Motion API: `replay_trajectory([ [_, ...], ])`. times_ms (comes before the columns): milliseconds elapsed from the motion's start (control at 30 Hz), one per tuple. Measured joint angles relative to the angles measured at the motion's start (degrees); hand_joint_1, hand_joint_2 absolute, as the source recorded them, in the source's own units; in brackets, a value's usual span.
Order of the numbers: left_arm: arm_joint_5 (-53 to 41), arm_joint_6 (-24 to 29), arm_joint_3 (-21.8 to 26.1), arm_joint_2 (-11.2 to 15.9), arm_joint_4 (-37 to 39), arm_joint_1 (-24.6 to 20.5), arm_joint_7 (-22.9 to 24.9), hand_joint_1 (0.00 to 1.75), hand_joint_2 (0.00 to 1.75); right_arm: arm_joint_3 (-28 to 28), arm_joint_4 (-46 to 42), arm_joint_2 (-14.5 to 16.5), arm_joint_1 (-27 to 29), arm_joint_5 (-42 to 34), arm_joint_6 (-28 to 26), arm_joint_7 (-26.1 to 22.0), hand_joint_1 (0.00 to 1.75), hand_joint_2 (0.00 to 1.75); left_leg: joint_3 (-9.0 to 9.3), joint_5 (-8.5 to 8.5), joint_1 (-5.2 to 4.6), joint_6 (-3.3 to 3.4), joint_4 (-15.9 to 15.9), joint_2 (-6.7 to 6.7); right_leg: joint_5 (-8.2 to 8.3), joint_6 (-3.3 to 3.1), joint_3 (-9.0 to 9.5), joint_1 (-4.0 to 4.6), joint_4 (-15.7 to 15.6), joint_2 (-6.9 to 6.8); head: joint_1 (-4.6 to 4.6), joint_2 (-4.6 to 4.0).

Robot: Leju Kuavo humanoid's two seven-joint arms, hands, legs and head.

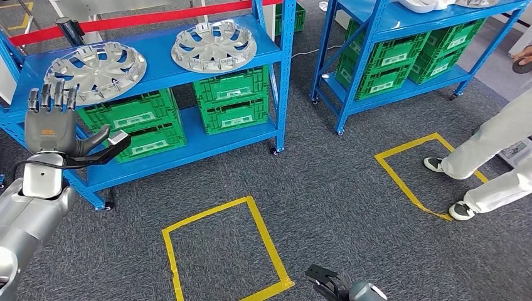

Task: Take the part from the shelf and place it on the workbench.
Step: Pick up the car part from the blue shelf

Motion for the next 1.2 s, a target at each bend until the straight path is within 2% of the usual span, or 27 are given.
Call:
replay_trajectory([
  [433, 0.46, 0.81, 0.01, -0.40, -0.12, 0.10, -0.87, 0.00, 0.00, 0.00, 0.00, 0.00, 0.00, 0.01, 0.00, -0.27, 0.00, 0.00, -0.02, -0.03, -0.07, 0.03, 0.05, -0.01, 0.02, 0.03, 0.01, -0.08, -0.02, -0.01, 0.00, 0.00],
  [633, 0.85, 0.84, 0.02, -0.42, -0.12, 0.53, -0.66, 0.00, 0.00, 0.01, 0.00, 0.08, 0.00, 0.15, 0.00, -0.29, 0.00, 0.00, -0.13, -0.17, -0.42, 0.31, 0.26, -0.02, 0.14, 0.46, 0.06, -0.45, -0.16, -0.05, 0.00, 0.00],
  [700, 0.85, 0.79, 0.02, -0.40, -0.16, 0.60, -0.66, 0.00, 0.00, 0.02, 0.00, 0.13, -0.03, 0.19, 0.00, -0.21, 0.00, 0.00, 0.15, 0.07, -0.17, 0.68, -0.16, 0.02, 0.01, 0.77, 0.01, -0.41, -0.01, -0.07, 0.00, 0.00],
  [767, 0.83, 0.64, 0.02, -0.44, -0.23, 0.63, -0.61, 0.00, 0.00, 0.02, 0.00, 0.16, -0.09, 0.18, 0.00, -0.26, 0.00, 0.00, 0.56, 0.37, 0.25, 1.11, -0.70, 0.15, -1.47, 1.05, -1.33, -0.37, 2.74, -0.20, 0.04, 0.00],
  [867, 0.75, 0.25, 0.02, -0.62, -0.26, 0.92, -0.57, 0.00, 0.00, 0.06, 0.00, 0.21, 0.02, 0.17, 0.00, -0.80, 0.00, 0.00, 0.68, 0.29, 0.36, 1.37, -0.77, 0.29, -5.74, 1.34, -7.02, -0.67, 13.51, -0.38, 0.07, 0.00],
  [900, 0.71, 0.19, 0.02, -0.70, -0.25, 1.11, -0.57, 0.00, 0.00, 0.08, 0.00, 0.21, 0.09, 0.18, 0.00, -1.01, 0.00, 0.00, 0.71, 0.19, 0.38, 1.32, -0.73, 0.28, -6.12, 1.44, -8.48, -0.78, 15.91, -0.42, 0.07, 0.00],
  [933, 0.67, 0.17, 0.02, -0.78, -0.24, 1.27, -0.57, 0.00, 0.00, 0.09, 0.00, 0.20, 0.14, 0.17, 0.00, -1.21, 0.00, 0.00, 0.76, 0.03, 0.44, 1.19, -0.67, 0.24, -5.43, 1.51, -8.93, -0.89, 16.21, -0.46, 0.07, 0.00],
  [967, 0.63, 0.17, 0.02, -0.86, -0.23, 1.39, -0.57, 0.00, 0.00, 0.12, 0.00, 0.20, 0.16, 0.17, 0.00, -1.45, 0.00, 0.00, 0.86, -0.21, 0.54, 0.96, -0.53, 0.18, -3.76, 1.56, -8.21, -1.00, 14.18, -0.52, 0.07, 0.00],
  [1000, 0.58, 0.17, 0.02, -0.95, -0.24, 1.45, -0.57, 0.00, 0.00, 0.20, 0.00, 0.20, 0.15, 0.18, 0.00, -1.73, 0.00, 0.00, 0.98, -0.55, 0.65, 0.64, -0.32, 0.12, -1.60, 1.59, -6.55, -1.11, 10.45, -0.62, 0.08, 0.00],
  [1067, 0.50, 0.14, 0.02, -1.01, -0.26, 1.47, -0.58, 0.00, 0.00, 0.45, 0.01, 0.22, 0.02, 0.22, 0.00, -2.28, 0.00, 0.00, 1.00, -1.32, 0.61, -0.19, 0.25, 0.03, 0.58, 1.36, -3.10, -1.08, 3.71, -0.76, 0.04, 0.00],
  [1100, 0.48, 0.11, 0.03, -0.99, -0.27, 1.48, -0.58, 0.00, 0.00, 0.57, 0.01, 0.23, -0.01, 0.26, 0.00, -2.50, 0.00, 0.00, 0.98, -1.60, 0.53, -0.56, 0.43, 0.03, 0.62, 1.09, -2.22, -1.01, 2.03, -0.78, 0.03, 0.00],
  [1200, 0.42, 0.04, 0.04, -1.04, -0.30, 1.59, -0.64, 0.00, 0.00, 0.72, 0.02, 0.24, 0.01, 0.36, 0.00, -2.84, 0.00, 0.00, 1.13, -2.02, 0.59, -1.60, 0.40, 0.10, -0.22, -0.13, -1.87, -0.80, 1.50, -0.65, 0.05, 0.00],
])
